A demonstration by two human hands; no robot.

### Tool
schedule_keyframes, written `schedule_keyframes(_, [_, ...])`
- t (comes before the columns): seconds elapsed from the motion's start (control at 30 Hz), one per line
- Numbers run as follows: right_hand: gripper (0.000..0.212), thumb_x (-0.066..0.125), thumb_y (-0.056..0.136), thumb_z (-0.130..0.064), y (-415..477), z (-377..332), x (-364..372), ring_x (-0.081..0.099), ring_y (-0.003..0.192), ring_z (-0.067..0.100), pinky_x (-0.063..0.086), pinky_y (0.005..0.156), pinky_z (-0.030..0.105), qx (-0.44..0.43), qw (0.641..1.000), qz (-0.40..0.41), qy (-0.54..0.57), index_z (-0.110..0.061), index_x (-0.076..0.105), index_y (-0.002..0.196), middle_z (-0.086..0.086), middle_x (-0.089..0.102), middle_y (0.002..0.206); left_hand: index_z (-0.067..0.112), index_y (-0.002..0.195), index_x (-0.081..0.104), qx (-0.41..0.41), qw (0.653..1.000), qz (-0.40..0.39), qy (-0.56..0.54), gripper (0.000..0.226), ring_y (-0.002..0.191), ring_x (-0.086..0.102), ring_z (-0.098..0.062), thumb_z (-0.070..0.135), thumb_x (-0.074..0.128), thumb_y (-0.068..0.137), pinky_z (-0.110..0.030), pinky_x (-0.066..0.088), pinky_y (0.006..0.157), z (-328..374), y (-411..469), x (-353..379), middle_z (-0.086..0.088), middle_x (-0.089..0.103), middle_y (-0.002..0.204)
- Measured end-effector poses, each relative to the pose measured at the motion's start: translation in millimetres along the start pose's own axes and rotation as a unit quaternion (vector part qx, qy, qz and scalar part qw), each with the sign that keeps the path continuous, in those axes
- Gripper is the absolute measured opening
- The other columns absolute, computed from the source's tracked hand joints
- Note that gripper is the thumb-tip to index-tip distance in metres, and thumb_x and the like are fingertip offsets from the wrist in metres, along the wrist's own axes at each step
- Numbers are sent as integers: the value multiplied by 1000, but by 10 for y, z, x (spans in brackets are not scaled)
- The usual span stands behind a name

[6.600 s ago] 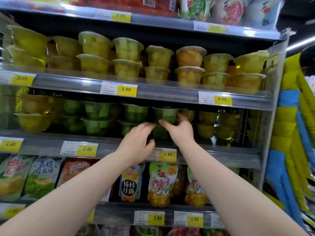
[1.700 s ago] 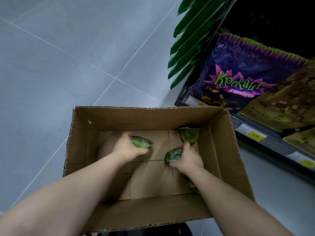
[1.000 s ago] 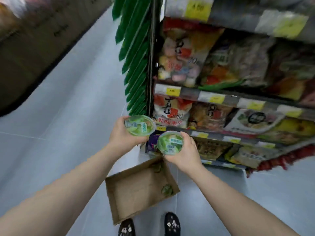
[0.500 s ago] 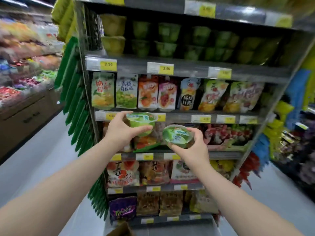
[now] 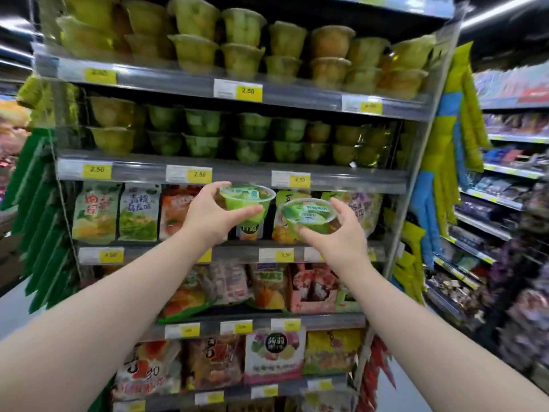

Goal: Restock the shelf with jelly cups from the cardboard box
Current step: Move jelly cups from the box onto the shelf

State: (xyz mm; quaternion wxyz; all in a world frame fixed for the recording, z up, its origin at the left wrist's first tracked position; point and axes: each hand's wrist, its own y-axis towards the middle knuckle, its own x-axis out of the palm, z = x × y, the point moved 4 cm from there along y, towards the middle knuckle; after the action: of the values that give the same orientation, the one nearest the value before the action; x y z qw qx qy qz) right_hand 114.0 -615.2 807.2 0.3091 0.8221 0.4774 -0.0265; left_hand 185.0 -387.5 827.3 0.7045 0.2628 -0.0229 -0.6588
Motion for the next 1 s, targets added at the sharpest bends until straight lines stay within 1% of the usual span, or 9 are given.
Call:
schedule_keyframes(0.07, [92,83,70,-40,229,1,-64,39,130,10,31,97,22,-6,1000,18,-7,-24,33,146,-6,42,144,29,132,47,16,1000,-3,-5,83,106,60,-24,51,84,61,-36,55,84,120,129,112,7,48,120])
schedule_keyframes(0.17, [90,82,72,-38,566,5,-130,39,133,12,32,97,22,-16,999,38,16,-23,32,146,-3,41,146,22,135,45,59,998,-14,-17,81,93,56,-9,39,85,66,-8,46,58,258,381,268,5,52,119])
schedule_keyframes(0.2, [88,81,73,-36,676,10,-143,40,131,12,34,96,23,-16,999,42,26,-22,33,146,-3,42,145,21,135,45,68,997,-20,-20,80,90,55,-4,35,85,67,-5,44,53,295,474,318,5,53,118])
schedule_keyframes(0.27, [84,82,73,-35,900,33,-160,44,124,10,37,97,23,-17,998,55,41,-21,37,143,-2,46,141,21,134,46,87,996,-25,-22,81,96,56,-5,35,86,65,-6,46,63,360,676,413,6,53,117])
schedule_keyframes(0.37, [79,84,70,-34,1197,92,-189,48,114,7,40,93,22,-15,994,94,59,-21,43,136,-5,52,128,20,134,48,94,995,-13,-30,82,106,55,-9,36,87,63,-18,44,82,432,949,539,8,54,114])
schedule_keyframes(0.53, [76,83,71,-35,1619,100,-310,50,100,8,38,76,15,-24,983,157,86,-16,40,130,-7,48,112,21,134,47,122,992,-29,-30,83,99,53,-4,37,87,63,-7,40,69,573,1255,733,11,53,113])
schedule_keyframes(0.67, [77,83,72,-37,1927,146,-337,46,103,10,38,84,23,-35,986,152,52,-14,39,130,-6,45,112,19,134,47,115,993,-23,-34,85,99,54,-4,37,88,61,-6,39,66,597,1390,868,8,55,115])
schedule_keyframes(0.8, [75,81,73,-39,2125,231,-338,46,99,15,38,83,26,-35,991,126,-16,-11,38,128,-2,47,111,18,134,47,107,994,-8,-26,86,99,55,-5,39,87,61,-7,40,64,578,1466,938,8,56,115])
schedule_keyframes(1.0, [81,75,72,-56,2269,303,-311,55,114,29,46,87,36,-35,988,77,-129,-13,38,129,6,56,127,18,133,49,101,994,9,-26,87,103,58,-8,43,86,59,-9,41,72,651,1483,1057,6,59,116])
